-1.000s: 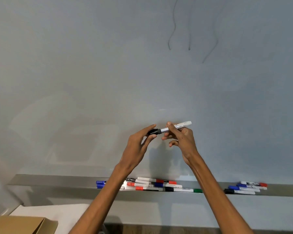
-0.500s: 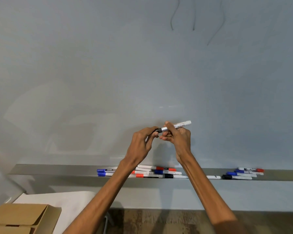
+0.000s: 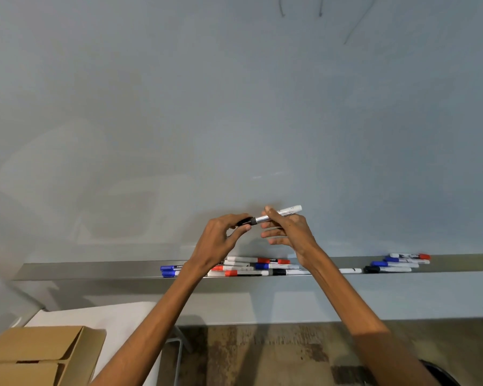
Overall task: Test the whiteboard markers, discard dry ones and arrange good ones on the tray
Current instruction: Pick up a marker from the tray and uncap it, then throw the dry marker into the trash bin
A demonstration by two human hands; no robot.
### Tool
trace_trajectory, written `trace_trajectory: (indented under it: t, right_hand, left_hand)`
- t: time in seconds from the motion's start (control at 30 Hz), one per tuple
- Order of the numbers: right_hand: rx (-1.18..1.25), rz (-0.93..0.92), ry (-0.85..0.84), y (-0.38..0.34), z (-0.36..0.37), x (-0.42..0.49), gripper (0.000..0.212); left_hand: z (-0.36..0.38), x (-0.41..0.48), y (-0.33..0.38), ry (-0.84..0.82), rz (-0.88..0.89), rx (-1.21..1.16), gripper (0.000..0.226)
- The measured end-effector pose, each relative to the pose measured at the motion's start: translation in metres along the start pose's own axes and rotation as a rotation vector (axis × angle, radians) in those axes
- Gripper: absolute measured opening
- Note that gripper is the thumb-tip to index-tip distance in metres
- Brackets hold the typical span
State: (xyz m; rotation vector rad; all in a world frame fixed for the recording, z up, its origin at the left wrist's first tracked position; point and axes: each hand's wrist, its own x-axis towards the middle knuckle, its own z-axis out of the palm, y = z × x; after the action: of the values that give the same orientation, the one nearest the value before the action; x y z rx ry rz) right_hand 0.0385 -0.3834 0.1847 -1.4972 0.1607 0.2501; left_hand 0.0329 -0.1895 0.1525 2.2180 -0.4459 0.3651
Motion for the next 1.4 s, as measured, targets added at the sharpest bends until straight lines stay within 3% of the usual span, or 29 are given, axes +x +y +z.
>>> trace_trajectory:
  t: [0.13,0.33,0.5,0.67,1.1,1.4]
  right_hand:
    - [0.018,-0.007,0.040,0.004,-0.019,0.004,0.029]
    - [-0.217,0.011,-0.016,0.023,-0.045,0.006,0.020]
    - [-0.446,-0.025,-0.012,0.052,-0.070,-0.004,0.017]
    - [-0.530,-0.072,0.112,0.088,-0.109,-0.026,0.015]
    - [-0.662,0.103,0.435,0.183,-0.281,-0.118,0.017]
    - [-0.565,0.325,0.608,0.236,-0.432,-0.186,0.017]
  left_hand:
    - [0.001,-0.006,-0.014,0.052,-0.106,-0.064,0.024]
    - [0.015,-0.009,-0.019,-0.032,-0.164,-0.114,0.020]
    - [0.048,-0.011,-0.021,-0.182,-0.171,-0.089,0.014]
    - [0.096,-0.009,-0.010,-0.334,-0.090,-0.006,0.018]
    - [0.284,-0.030,0.096,-0.660,0.063,0.131,0.016]
    - [0.447,-0.044,0.193,-0.893,0.194,0.128,0.019]
